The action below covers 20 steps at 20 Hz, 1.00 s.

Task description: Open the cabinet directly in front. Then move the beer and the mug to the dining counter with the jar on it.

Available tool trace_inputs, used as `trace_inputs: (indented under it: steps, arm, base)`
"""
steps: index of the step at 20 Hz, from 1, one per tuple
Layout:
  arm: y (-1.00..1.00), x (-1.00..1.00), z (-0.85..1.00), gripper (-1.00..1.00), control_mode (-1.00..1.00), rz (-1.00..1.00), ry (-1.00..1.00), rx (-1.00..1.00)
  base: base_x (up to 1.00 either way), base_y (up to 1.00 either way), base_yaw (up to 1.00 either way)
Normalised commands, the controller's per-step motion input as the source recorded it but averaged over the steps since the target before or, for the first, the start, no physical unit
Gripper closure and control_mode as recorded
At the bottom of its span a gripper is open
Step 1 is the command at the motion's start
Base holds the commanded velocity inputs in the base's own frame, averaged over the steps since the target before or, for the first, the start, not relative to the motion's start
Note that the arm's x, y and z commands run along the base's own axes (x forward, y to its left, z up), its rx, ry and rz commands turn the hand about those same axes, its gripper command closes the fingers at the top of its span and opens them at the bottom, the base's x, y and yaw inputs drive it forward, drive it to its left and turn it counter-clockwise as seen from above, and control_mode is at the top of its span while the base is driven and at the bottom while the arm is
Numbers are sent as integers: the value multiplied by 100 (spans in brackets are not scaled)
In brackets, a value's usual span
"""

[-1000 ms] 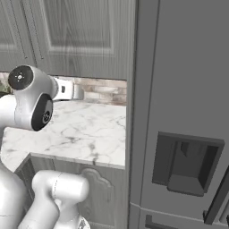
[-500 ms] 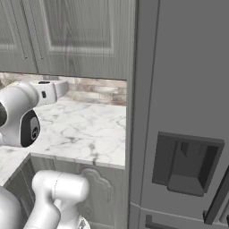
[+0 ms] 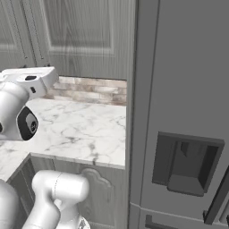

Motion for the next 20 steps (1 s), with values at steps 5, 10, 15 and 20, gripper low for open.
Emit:
trace_inputs:
  steps: [5, 10, 15, 20]
  arm:
    - [33, 28, 27, -100, -100, 0, -14, 0]
    - [34, 48, 31, -100, -100, 0, -10, 0]
    - [24, 62, 20, -100, -100, 0, -2, 0]
    - [5, 73, 0, -100, -100, 0, 3, 0]
  base:
    - [0, 0, 0]
    - [0, 0, 0]
    - [0, 0, 0]
    - [0, 0, 0]
